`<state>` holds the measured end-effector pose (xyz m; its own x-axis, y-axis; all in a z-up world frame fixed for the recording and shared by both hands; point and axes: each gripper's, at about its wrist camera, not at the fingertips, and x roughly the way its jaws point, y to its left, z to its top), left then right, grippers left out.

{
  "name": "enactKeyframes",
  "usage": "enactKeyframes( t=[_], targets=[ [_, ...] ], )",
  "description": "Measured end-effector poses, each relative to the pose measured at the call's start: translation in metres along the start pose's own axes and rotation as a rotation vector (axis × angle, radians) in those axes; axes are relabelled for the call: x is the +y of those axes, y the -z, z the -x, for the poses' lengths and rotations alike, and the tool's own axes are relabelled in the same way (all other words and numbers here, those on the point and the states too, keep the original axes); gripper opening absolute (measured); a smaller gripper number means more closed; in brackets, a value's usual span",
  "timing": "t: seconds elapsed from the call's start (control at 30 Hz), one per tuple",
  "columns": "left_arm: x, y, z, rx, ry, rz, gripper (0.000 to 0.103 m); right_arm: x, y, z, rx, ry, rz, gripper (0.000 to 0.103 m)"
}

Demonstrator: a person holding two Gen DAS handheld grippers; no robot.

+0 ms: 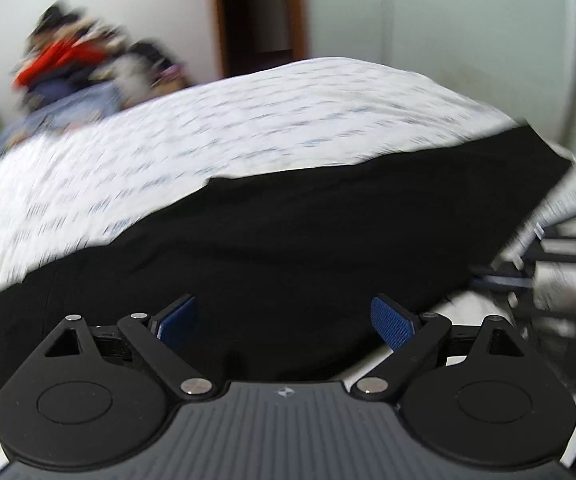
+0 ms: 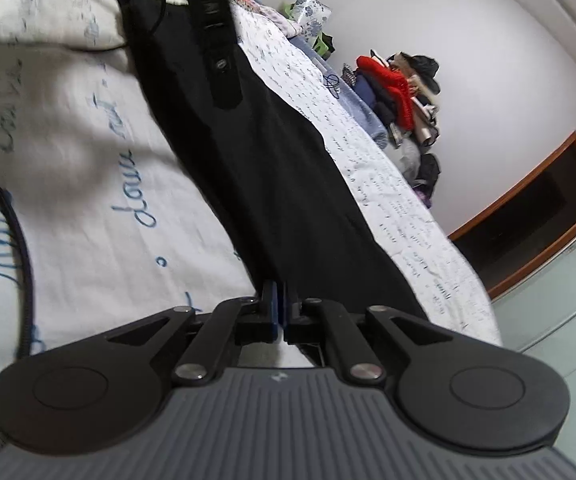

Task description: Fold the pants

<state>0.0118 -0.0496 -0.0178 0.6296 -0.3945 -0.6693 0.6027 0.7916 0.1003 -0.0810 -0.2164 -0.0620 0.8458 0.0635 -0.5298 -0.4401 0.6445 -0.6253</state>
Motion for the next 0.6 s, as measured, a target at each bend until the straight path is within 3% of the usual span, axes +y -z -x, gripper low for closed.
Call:
enactKeyframes(
  t=[0.1,0.17,0.23,0.27,0.37,0.4,0.47,0.5,0.6],
  targets=[
    [-0.015,0.001,-0.003,-0.010,-0.011,-0.068,0.094,-0.001,0.001,0.003,0.005,-0.016,-0.003,0.005],
    [-0.018,-0.004,-0.010,-0.018,-0.002,-0.059,0.094,0.003,0.004,-0.003,0.021,-0.020,-0.002,0.008],
    [-0.021,-0.010,-0.017,-0.019,-0.045,-0.029,0.094,0.006,0.003,-0.001,0.018,-0.009,0.013,0.008],
    [-0.021,-0.011,-0.024,-0.006,-0.063,-0.018,0.094,0.003,0.002,0.002,0.017,-0.020,0.004,0.008],
    [-0.023,0.000,-0.050,0.137,-0.084,-0.045,0.094,-0.021,0.000,0.016,-0.027,-0.068,-0.127,0.009],
    [-0.022,0.003,-0.047,0.118,-0.080,-0.031,0.094,-0.029,0.001,0.022,-0.049,-0.064,-0.174,0.010],
    [-0.019,0.001,-0.039,0.116,-0.050,-0.013,0.094,-0.042,0.002,0.024,-0.073,-0.031,-0.245,0.022],
    [-0.016,-0.003,-0.035,0.099,-0.047,-0.005,0.094,-0.046,0.002,0.021,-0.073,-0.003,-0.272,0.033],
    [-0.004,-0.025,-0.029,0.009,-0.065,0.031,0.094,-0.057,0.005,-0.003,-0.017,0.049,-0.337,0.038]
  ],
)
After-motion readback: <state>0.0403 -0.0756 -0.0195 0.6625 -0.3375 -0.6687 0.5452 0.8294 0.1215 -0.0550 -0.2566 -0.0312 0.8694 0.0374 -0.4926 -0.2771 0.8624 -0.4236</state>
